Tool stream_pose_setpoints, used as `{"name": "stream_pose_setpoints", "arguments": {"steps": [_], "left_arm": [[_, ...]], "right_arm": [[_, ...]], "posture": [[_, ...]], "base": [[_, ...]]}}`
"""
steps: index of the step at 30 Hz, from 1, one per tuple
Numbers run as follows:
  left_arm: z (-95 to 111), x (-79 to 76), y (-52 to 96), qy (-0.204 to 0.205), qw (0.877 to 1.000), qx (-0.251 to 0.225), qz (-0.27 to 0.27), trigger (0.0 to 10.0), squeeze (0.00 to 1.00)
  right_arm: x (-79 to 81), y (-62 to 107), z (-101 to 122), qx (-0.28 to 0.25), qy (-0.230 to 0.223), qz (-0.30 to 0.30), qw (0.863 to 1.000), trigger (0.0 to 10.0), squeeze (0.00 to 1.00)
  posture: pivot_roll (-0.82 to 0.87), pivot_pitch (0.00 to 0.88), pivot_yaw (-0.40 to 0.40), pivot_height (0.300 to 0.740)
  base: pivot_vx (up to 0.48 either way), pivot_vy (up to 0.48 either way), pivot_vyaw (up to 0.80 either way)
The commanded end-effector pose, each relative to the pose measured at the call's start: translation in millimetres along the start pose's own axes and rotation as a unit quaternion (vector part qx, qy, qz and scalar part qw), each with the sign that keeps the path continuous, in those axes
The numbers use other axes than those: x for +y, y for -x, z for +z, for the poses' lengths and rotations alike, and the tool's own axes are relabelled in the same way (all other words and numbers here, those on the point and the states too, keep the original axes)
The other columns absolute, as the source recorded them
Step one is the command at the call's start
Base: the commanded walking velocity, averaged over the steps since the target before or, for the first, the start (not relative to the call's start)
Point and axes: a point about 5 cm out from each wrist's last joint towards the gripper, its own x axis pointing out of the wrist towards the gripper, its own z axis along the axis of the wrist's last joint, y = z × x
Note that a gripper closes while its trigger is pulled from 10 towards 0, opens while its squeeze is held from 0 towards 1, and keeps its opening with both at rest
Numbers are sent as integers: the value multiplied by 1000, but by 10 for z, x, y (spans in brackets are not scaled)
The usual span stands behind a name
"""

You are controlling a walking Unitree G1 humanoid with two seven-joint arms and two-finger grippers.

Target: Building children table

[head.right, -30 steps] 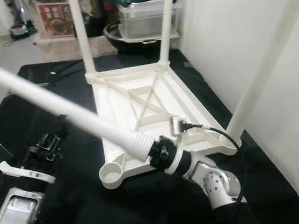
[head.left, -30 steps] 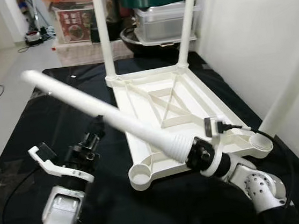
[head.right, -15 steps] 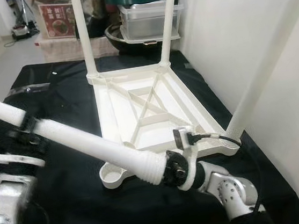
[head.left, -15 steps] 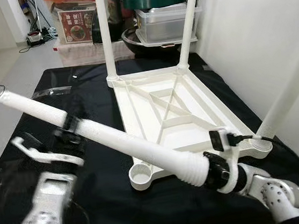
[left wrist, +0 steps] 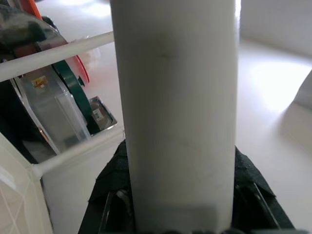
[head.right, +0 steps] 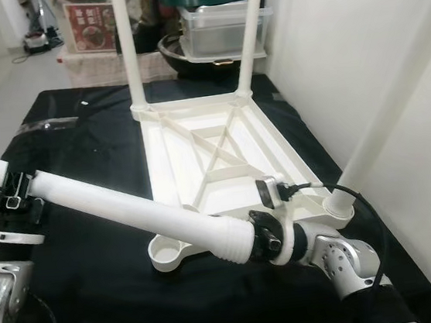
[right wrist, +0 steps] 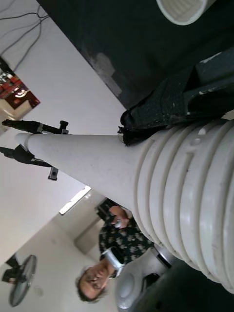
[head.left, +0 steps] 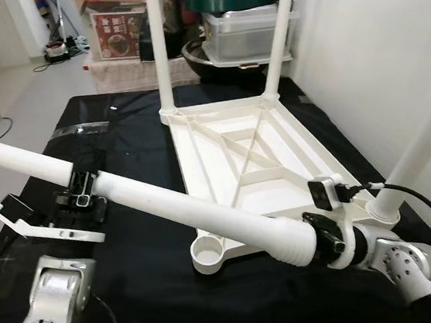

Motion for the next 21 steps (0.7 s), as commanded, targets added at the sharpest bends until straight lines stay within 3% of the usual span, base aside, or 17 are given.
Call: {"name": "stream_pose_setpoints", "arguments": {"steps": [1, 5, 6, 11, 12, 13, 14, 16, 17, 21], "left_arm": [[-304, -119, -79, 23, 995, 87, -34, 0, 0], [-304, -175, -82, 28, 994, 99, -45, 0, 0], [-241, -202, -113, 21, 994, 90, -51, 0, 0], [-173, -223, -142, 14, 995, 79, -55, 0, 0], [-127, -254, -159, 8, 996, 73, -60, 0, 0], [-108, -285, -164, 5, 995, 71, -63, 0, 0], [-102, -317, -165, 1, 995, 69, -67, 0, 0], [-102, -317, -165, 1, 995, 69, -67, 0, 0], [-101, -341, -161, -1, 995, 68, -69, 0, 0], [-58, -385, -158, -8, 996, 52, -70, 0, 0]], "right_arm": [[-20, -141, -43, 40, -1, 12, 999, 0, 0], [-76, -136, 16, 55, 16, -16, 998, 0, 0], [-107, -125, 18, 64, 25, -42, 997, 10000, 0], [-126, -113, -4, 76, 32, -58, 995, 10000, 0], [-195, -83, 0, 70, 49, -95, 992, 10000, 0], [-316, -30, 64, 44, 70, -157, 984, 10000, 1000], [-415, 55, 117, 26, 81, -208, 974, 10000, 1000], [-415, 55, 117, 26, 81, -208, 974, 10000, 1000], [-480, 123, 153, 15, 82, -241, 967, 10000, 1000], [-472, 257, 162, 9, 65, -247, 967, 10000, 1000]], "posture": [[35, 0, -59, 740], [31, 0, -61, 740], [29, 0, -63, 740], [26, 0, -65, 740], [18, 0, -64, 740], [15, 0, -65, 740], [14, 0, -65, 740], [14, 0, -65, 740], [14, 0, -65, 740], [16, 0, -83, 740]], "base": [[0, 0, 0], [0, 0, 0], [0, 0, 0], [0, 0, 0], [0, 0, 0], [0, 0, 0], [0, 0, 0], [0, 0, 0], [0, 0, 0], [0, 0, 0]]}}
